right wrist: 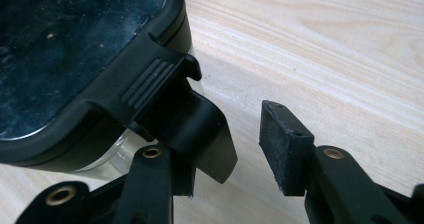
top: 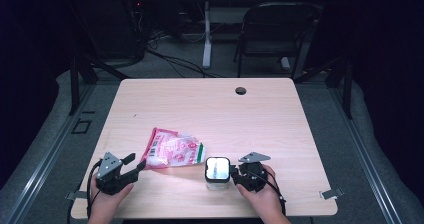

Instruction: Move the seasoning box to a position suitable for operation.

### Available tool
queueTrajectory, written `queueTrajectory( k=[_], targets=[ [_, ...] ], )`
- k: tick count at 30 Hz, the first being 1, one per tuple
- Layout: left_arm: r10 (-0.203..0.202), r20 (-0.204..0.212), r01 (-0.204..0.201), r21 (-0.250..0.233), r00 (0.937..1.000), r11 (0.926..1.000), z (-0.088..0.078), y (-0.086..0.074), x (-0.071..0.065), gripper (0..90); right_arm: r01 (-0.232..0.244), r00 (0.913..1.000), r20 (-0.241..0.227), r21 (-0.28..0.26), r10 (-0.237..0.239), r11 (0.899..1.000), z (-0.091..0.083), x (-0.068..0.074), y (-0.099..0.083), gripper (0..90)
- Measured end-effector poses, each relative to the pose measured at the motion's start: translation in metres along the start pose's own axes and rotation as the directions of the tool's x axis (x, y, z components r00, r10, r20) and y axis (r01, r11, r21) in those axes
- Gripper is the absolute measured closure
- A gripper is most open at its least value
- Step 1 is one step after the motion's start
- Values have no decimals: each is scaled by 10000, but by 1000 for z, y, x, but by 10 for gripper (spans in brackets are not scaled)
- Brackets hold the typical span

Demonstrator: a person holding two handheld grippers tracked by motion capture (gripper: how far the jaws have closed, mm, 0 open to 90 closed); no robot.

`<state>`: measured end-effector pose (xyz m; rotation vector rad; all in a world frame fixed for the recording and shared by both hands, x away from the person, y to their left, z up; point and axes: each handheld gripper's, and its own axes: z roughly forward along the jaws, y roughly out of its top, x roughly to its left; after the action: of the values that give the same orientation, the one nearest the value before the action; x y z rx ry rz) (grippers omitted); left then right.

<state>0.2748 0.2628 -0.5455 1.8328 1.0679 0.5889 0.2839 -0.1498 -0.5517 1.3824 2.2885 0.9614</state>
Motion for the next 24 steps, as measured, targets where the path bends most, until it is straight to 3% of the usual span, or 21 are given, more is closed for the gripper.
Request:
queueTrajectory(
  k=[2,15,22,24],
  targets=[
    [74,5,-74,154,10000,9999,-1,1,0,500,19,10000,-83,-47,-20,10000,0,-2,-1,560],
    [55,156,-55,35,9999,10000,1,1,-4,495,190,9997,-172,318,-185,9993,1,-4,-9,503],
    [162,185,-165,130,9997,9998,0,2,-6,499,340,9993,-121,68,-340,9994,-16,-2,-8,528],
    [54,291,-58,112,9996,9999,0,3,-8,503,172,9996,-219,17,-171,9999,-23,-3,-7,541]
  ],
)
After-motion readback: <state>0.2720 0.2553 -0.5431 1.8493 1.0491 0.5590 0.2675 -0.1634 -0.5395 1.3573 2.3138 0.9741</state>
